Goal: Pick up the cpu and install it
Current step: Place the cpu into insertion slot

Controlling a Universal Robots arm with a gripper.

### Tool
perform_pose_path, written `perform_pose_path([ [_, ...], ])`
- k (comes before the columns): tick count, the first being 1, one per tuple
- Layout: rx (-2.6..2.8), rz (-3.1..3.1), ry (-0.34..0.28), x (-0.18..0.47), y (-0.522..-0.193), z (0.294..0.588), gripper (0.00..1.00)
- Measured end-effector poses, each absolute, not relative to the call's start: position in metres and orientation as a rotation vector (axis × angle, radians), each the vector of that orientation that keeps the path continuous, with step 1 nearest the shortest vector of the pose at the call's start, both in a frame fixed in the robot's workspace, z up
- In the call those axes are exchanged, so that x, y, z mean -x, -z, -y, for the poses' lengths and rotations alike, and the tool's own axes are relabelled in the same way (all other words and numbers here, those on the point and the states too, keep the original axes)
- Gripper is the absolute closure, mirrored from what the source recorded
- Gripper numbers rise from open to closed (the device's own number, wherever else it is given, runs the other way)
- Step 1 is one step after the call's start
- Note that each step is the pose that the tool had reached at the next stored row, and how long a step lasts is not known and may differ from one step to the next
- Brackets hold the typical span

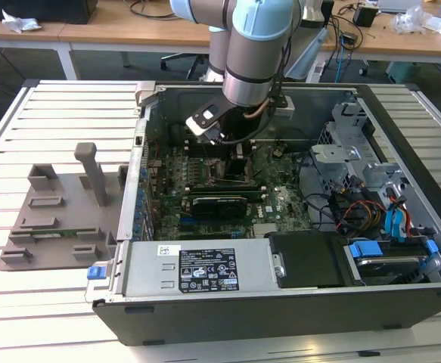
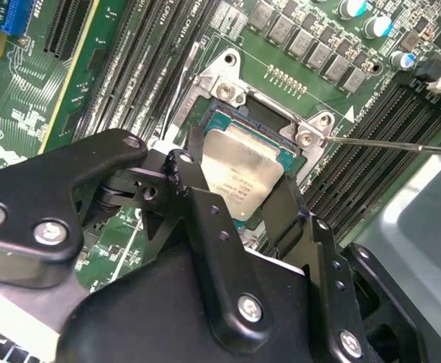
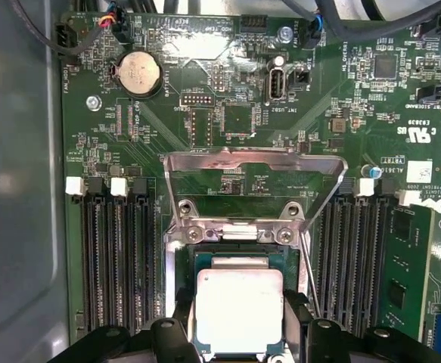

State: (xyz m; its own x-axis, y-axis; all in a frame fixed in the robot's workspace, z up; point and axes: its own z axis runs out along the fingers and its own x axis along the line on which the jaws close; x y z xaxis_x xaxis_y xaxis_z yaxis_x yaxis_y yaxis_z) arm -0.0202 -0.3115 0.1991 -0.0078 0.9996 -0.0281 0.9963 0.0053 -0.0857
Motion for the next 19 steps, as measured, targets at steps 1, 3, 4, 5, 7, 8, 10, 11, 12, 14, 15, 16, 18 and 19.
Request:
perform_pose_path([
  [1, 2.184, 2.198, -0.125, 0.020, -0.199, 0.312, 0.45],
  [3, 2.184, 2.198, -0.125, 0.020, -0.199, 0.311, 0.45],
  [4, 2.184, 2.198, -0.125, 0.020, -0.199, 0.311, 0.45],
  [5, 2.184, 2.198, -0.125, 0.020, -0.199, 0.311, 0.44],
  [7, 2.184, 2.198, -0.125, 0.020, -0.199, 0.311, 0.38],
  [8, 2.184, 2.198, -0.125, 0.020, -0.199, 0.311, 0.38],
  [10, 2.184, 2.198, -0.125, 0.020, -0.202, 0.311, 0.38],
  [11, 2.184, 2.198, -0.125, 0.020, -0.207, 0.311, 0.38],
  [12, 2.184, 2.198, -0.125, 0.020, -0.211, 0.311, 0.38],
  [14, 2.184, 2.198, -0.125, 0.020, -0.214, 0.311, 0.38],
  [15, 2.184, 2.198, -0.125, 0.020, -0.215, 0.311, 0.38],
  [16, 2.184, 2.198, -0.125, 0.020, -0.217, 0.311, 0.39],
  [18, 2.184, 2.198, -0.125, 0.020, -0.218, 0.311, 0.52],
  [19, 2.184, 2.198, -0.125, 0.020, -0.219, 0.311, 0.58],
])
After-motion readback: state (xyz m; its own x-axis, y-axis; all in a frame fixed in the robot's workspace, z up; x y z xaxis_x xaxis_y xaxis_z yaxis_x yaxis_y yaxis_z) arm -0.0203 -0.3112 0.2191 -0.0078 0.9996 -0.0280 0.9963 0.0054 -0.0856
